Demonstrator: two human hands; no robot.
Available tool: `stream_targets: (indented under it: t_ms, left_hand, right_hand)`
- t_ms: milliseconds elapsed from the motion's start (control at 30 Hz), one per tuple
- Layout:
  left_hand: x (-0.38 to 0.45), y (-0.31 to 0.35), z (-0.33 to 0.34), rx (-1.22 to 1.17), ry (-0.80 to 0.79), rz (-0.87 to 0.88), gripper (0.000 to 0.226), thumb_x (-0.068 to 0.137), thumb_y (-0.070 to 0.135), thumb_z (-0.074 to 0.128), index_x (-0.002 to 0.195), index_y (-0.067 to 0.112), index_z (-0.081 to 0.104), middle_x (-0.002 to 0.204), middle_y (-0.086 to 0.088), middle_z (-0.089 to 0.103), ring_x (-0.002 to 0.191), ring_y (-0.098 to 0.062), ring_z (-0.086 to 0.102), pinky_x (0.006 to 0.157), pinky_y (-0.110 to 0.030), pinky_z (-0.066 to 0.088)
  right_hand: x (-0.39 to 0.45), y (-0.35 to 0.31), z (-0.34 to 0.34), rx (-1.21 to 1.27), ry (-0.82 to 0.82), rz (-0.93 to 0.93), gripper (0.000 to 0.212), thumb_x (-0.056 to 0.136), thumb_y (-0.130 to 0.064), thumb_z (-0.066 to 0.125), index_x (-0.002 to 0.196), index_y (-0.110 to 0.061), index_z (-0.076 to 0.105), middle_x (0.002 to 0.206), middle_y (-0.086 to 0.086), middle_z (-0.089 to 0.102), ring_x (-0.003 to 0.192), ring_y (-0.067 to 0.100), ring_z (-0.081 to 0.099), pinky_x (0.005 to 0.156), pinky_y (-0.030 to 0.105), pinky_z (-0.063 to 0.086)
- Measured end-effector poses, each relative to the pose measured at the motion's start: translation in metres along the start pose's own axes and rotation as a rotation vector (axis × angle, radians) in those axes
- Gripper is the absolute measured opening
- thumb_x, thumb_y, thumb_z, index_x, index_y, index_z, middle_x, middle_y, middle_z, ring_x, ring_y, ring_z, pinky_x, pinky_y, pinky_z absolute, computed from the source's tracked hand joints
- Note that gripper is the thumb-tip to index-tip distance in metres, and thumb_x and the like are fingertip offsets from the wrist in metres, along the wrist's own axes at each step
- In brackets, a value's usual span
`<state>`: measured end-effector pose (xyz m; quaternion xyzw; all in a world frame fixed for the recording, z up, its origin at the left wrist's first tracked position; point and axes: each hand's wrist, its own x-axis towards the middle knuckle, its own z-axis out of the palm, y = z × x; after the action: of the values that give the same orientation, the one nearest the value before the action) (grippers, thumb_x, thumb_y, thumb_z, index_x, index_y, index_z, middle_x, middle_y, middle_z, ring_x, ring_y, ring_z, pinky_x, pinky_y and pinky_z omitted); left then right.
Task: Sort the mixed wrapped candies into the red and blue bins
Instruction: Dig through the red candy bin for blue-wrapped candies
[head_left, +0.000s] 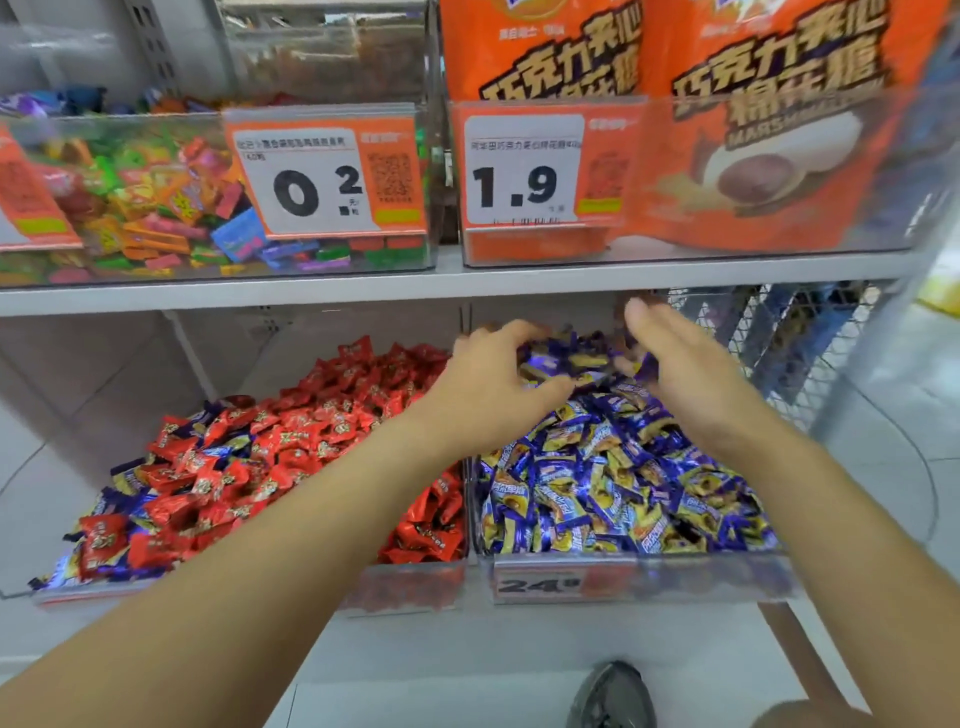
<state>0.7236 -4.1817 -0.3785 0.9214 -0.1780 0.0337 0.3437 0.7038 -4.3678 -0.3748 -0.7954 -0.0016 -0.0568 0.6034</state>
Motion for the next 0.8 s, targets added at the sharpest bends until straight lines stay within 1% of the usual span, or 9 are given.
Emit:
stream_targets:
  t_ms: [100, 167, 267, 367, 500, 600, 633, 700, 800]
  left_hand:
    - [-0.015, -0.021, -0.006, 0.141, 0.045, 0.02, 0.063, 0.089, 0.043, 0.063, 0.145, 0.026, 0.04, 0.127, -0.007, 0.049, 0.127, -0.026, 0.036, 0.109, -0.039, 0.033]
    - [-0.031, -0.039, -0.012, 0.134, 0.062, 0.04, 0.06, 0.091, 0.042, 0.062, 0.144, 0.024, 0.041, 0.131, -0.004, 0.046, 0.13, -0.02, 0.034, 0.107, -0.029, 0.029]
    - [-0.06, -0.065, -0.022, 0.11, 0.121, 0.05, 0.046, 0.095, 0.047, 0.053, 0.134, 0.023, 0.05, 0.13, 0.005, 0.048, 0.128, -0.011, 0.039, 0.102, -0.018, 0.025]
    - [-0.085, -0.09, -0.04, 0.147, 0.122, 0.009, 0.042, 0.095, 0.056, 0.042, 0.119, 0.025, 0.058, 0.118, 0.01, 0.052, 0.117, -0.006, 0.045, 0.096, -0.016, 0.028]
    - [-0.109, -0.126, -0.074, 0.388, 0.015, -0.046, 0.061, 0.083, 0.065, 0.035, 0.119, 0.025, 0.063, 0.12, 0.004, 0.056, 0.12, -0.018, 0.046, 0.101, -0.032, 0.037]
    - [-0.124, -0.147, -0.094, 0.545, 0.009, -0.231, 0.076, 0.079, 0.073, 0.027, 0.131, 0.027, 0.058, 0.13, -0.003, 0.054, 0.123, -0.03, 0.047, 0.103, -0.05, 0.041]
    - [-0.129, -0.153, -0.099, 0.585, 0.006, -0.326, 0.081, 0.076, 0.077, 0.025, 0.133, 0.028, 0.056, 0.132, -0.006, 0.053, 0.123, -0.033, 0.047, 0.103, -0.051, 0.04]
    - [-0.137, -0.161, -0.108, 0.553, -0.01, -0.526, 0.081, 0.079, 0.081, 0.03, 0.132, 0.025, 0.054, 0.13, -0.013, 0.053, 0.12, -0.037, 0.049, 0.103, -0.046, 0.04]
    - [-0.146, -0.167, -0.115, 0.436, -0.013, -0.611, 0.062, 0.09, 0.066, 0.044, 0.136, 0.025, 0.051, 0.131, -0.012, 0.054, 0.119, -0.032, 0.053, 0.097, -0.036, 0.041]
  right_hand:
    - [-0.003, 0.007, 0.004, -0.383, -0.071, -0.08, 0.052, 0.104, -0.047, 0.038, 0.153, -0.03, 0.034, 0.144, -0.016, 0.042, 0.131, 0.012, 0.047, 0.108, 0.029, 0.032]
    - [-0.004, 0.014, 0.014, -0.604, -0.166, -0.179, 0.053, 0.103, -0.048, 0.039, 0.154, -0.034, 0.033, 0.157, -0.004, 0.032, 0.145, 0.018, 0.031, 0.118, 0.044, 0.027]
    - [-0.005, 0.026, 0.039, -0.912, -0.359, -0.186, 0.052, 0.105, -0.049, 0.025, 0.156, -0.039, 0.025, 0.167, -0.003, 0.012, 0.154, 0.022, 0.001, 0.123, 0.055, -0.002]
    - [-0.003, 0.03, 0.048, -1.17, -0.374, -0.105, 0.052, 0.107, -0.047, 0.014, 0.158, -0.04, 0.011, 0.168, -0.006, 0.001, 0.154, 0.028, -0.007, 0.119, 0.063, -0.008]
    - [-0.002, 0.004, 0.052, -1.222, -0.233, 0.016, 0.05, 0.107, -0.043, 0.017, 0.156, -0.034, 0.024, 0.164, -0.002, 0.016, 0.151, 0.038, 0.006, 0.118, 0.066, 0.0]
    - [-0.013, -0.026, 0.079, -1.148, -0.202, -0.243, 0.042, 0.106, -0.036, 0.031, 0.143, -0.024, 0.048, 0.152, 0.001, 0.041, 0.141, 0.036, 0.033, 0.116, 0.056, 0.027]
    - [-0.018, -0.035, 0.093, -1.052, -0.216, -0.351, 0.042, 0.105, -0.034, 0.034, 0.142, -0.023, 0.05, 0.15, 0.001, 0.044, 0.139, 0.033, 0.037, 0.115, 0.05, 0.031]
    - [-0.025, -0.048, 0.124, -0.881, -0.324, -0.512, 0.044, 0.106, -0.031, 0.038, 0.149, -0.025, 0.042, 0.16, 0.0, 0.034, 0.145, 0.024, 0.031, 0.121, 0.036, 0.022]
    - [-0.021, -0.057, 0.171, -0.777, -0.511, -0.585, 0.048, 0.103, -0.03, 0.048, 0.15, -0.028, 0.04, 0.162, -0.003, 0.028, 0.148, 0.016, 0.026, 0.12, 0.027, 0.018]
